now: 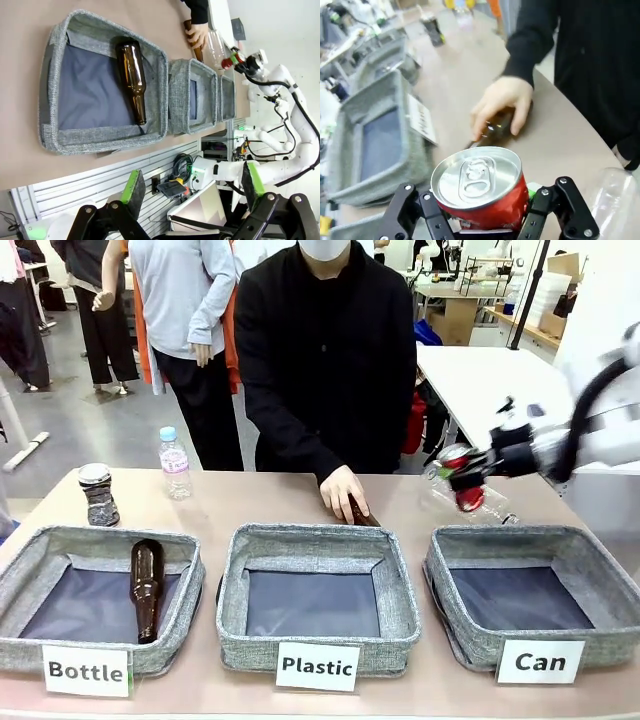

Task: Sort the can waste into the basket.
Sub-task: Pick up the can waste from the table and place it in the right Fabric basket.

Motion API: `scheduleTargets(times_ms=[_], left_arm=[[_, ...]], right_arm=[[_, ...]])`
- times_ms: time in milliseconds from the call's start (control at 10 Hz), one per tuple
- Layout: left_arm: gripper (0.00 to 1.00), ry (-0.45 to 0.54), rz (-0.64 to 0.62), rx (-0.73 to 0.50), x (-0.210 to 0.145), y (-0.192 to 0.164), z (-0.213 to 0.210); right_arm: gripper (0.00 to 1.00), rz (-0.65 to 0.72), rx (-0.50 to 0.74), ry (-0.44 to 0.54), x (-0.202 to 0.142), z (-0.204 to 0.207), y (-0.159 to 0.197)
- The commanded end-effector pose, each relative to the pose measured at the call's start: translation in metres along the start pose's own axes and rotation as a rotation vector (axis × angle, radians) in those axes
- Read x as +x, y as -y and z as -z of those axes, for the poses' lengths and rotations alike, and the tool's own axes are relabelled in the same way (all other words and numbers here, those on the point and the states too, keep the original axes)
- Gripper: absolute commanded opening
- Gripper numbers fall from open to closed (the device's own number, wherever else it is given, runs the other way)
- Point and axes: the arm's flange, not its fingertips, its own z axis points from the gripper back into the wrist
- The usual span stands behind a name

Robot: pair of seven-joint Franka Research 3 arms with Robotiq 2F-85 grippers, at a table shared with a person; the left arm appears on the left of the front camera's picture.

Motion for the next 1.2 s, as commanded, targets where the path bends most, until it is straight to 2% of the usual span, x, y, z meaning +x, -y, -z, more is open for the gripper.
scheduleTargets(times_ms=[0,100,200,300,400,500,700,800,1100], left_arm=[[1.0,0.003,-0.013,-0.015,-0.002,0.002,0.002],[1.0,0.003,-0.013,-0.015,-0.002,0.002,0.002],[1.0,0.003,-0.013,-0.015,-0.002,0.002,0.002],[1.0,0.003,-0.013,-0.015,-0.002,0.002,0.002],[1.0,0.003,-0.013,-0.015,-0.002,0.002,0.002],[1.0,0.003,-0.013,-0.015,-0.002,0.002,0.002],[1.0,0.003,-0.013,-0.015,-0.002,0.002,0.002],[1.0,0.003,-0.013,-0.015,-0.002,0.002,0.002],[1.0,0.001,0.0,-0.003,0.0,0.0,0.0]], right_arm=[[0.0,-0.028,0.08,0.102,0.048,-0.125,-0.065],[0.0,-0.021,0.107,0.126,0.052,-0.168,-0.093],[0.0,0.045,0.179,0.043,0.041,-0.199,-0.114],[0.0,0.087,0.275,-0.094,0.022,-0.217,-0.133],[0.0,0.156,0.249,-0.197,0.002,-0.224,-0.148],[0.0,0.144,0.243,-0.214,-0.017,-0.228,-0.158],[0.0,0.129,0.232,-0.249,-0.031,-0.225,-0.163],[0.0,0.128,0.231,-0.302,-0.028,-0.216,-0.166],[0.0,0.064,0.309,-0.582,-0.002,-0.15,-0.177]])
